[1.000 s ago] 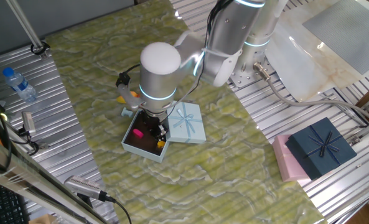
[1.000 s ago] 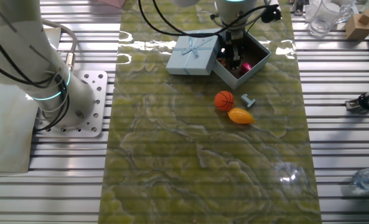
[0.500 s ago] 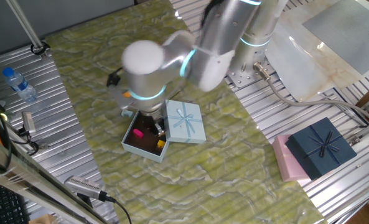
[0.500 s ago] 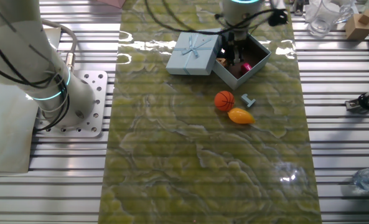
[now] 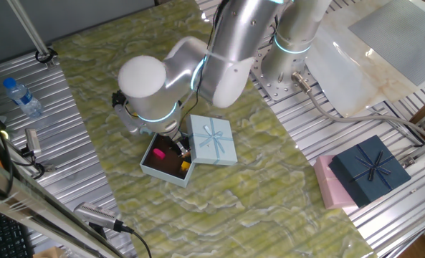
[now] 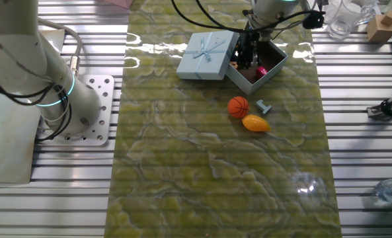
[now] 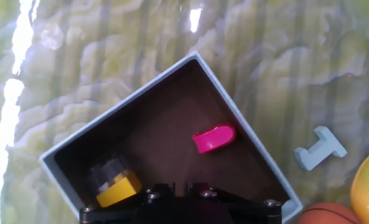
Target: Take everything out of the gift box
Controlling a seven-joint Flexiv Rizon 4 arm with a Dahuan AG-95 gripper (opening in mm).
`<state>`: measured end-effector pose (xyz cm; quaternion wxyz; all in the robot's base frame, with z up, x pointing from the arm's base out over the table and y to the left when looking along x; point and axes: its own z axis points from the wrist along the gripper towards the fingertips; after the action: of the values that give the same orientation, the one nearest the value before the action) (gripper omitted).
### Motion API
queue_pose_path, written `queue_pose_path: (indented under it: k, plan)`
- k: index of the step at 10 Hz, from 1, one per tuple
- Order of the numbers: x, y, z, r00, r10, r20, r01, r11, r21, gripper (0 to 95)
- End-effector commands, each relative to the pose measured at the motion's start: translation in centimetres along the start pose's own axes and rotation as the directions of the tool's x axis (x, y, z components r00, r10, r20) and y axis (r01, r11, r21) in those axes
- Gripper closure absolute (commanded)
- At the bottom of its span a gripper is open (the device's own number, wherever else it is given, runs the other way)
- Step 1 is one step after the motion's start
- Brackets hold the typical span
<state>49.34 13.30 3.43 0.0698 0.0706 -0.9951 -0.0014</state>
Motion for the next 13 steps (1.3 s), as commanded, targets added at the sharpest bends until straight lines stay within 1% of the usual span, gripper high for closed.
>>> queue_pose_path:
  k: [1, 4, 5, 7, 8, 9, 10, 11, 12, 13]
  plan:
    - [0.05, -0.06, -0.06, 1.000, 0.021, 0.002, -0.021, 1.000, 0.003, 95.0]
    - [0.06, -0.08, -0.06, 1.000, -0.004, -0.006, 0.004, 1.000, 0.001, 95.0]
    - [0.06, -0.08, -0.06, 1.000, -0.002, -0.014, 0.002, 1.000, -0.003, 95.0]
    - [0.06, -0.08, -0.06, 0.999, 0.011, -0.036, -0.011, 1.000, -0.001, 95.0]
    - [0.06, -0.08, -0.06, 0.999, 0.012, -0.035, -0.013, 1.000, -0.006, 95.0]
    - [0.06, -0.08, -0.06, 0.999, 0.023, -0.036, -0.023, 1.000, -0.003, 95.0]
    - [0.06, -0.08, -0.06, 0.999, 0.028, -0.042, -0.028, 1.000, -0.003, 95.0]
    - [0.06, -0.08, -0.06, 0.997, 0.042, -0.059, -0.042, 0.999, -0.004, 95.0]
    - [0.06, -0.08, -0.06, 0.997, 0.040, -0.062, -0.039, 0.999, 0.015, 95.0]
    - [0.06, -0.08, -0.06, 0.997, 0.046, -0.060, -0.045, 0.999, 0.019, 95.0]
